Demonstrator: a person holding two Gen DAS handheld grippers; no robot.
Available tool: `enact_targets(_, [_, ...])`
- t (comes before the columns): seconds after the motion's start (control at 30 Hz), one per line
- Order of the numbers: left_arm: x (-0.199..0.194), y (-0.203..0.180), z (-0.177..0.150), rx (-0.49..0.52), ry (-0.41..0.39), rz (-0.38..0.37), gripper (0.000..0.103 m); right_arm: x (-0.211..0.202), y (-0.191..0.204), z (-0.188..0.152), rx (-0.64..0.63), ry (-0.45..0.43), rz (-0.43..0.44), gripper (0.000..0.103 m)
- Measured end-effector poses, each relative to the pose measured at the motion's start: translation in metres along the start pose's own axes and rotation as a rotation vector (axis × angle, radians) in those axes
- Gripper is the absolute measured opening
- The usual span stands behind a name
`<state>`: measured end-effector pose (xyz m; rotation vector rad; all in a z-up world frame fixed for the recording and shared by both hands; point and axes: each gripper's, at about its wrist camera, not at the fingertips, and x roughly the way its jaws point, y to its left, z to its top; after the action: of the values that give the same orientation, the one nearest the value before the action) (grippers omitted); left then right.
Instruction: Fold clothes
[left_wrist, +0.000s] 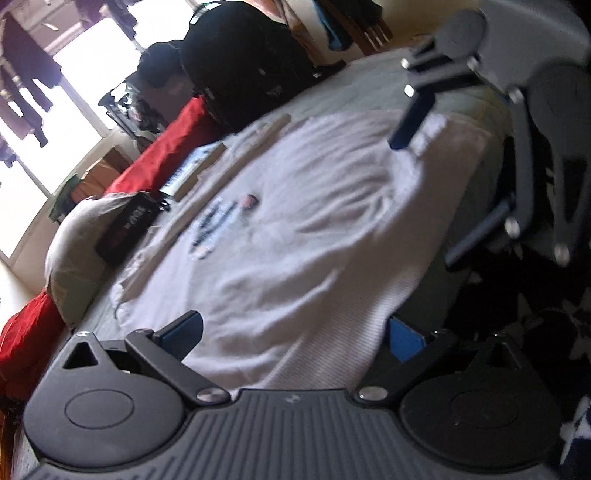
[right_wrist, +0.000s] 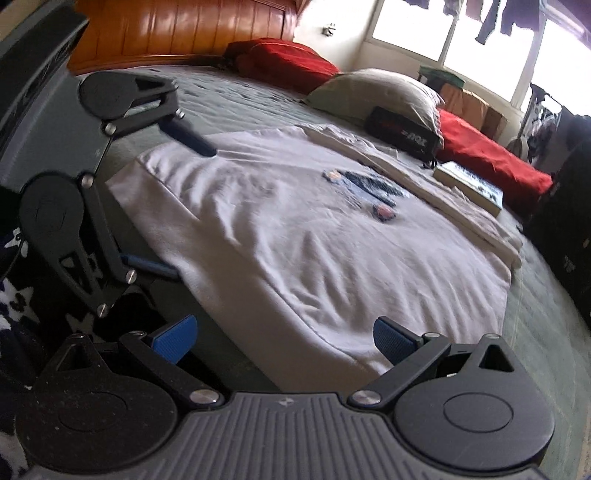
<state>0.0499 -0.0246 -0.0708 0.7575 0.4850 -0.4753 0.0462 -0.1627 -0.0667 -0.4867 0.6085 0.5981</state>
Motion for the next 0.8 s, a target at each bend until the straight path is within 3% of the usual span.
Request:
enact_targets(0.1, [-0.003,0.01,0.005,-0.05,-0.014,0.014,0.102,0.003,0.009,0.003,-0.055,-0.015,-0.036,0.103])
enact_targets(0.3, [-0.005,0.02,0.008,-0.118,-0.029,0.004,0.102,0.022,0.03,0.006,-0.206,-0.026,-0.207,0.103])
enact_targets(0.47, [-0.003,0.011,0.004,-0.074,-0.026,-0.033,0.102,0.018,0.028,0.012,-0.186,-0.084,-0.295,0.103])
enact_targets(0.7, [0.014,0.0,0.004,-0.015,-0.016,0.109,0.102,0.013,0.02,0.015,-0.159,-0.113,-0.295,0.103])
enact_targets(0.8, [0.021,-0.004,0.009,0.003,-0.016,0.128,0.102,0.021,0.024,0.015,-0.166,-0.092,-0.282,0.103])
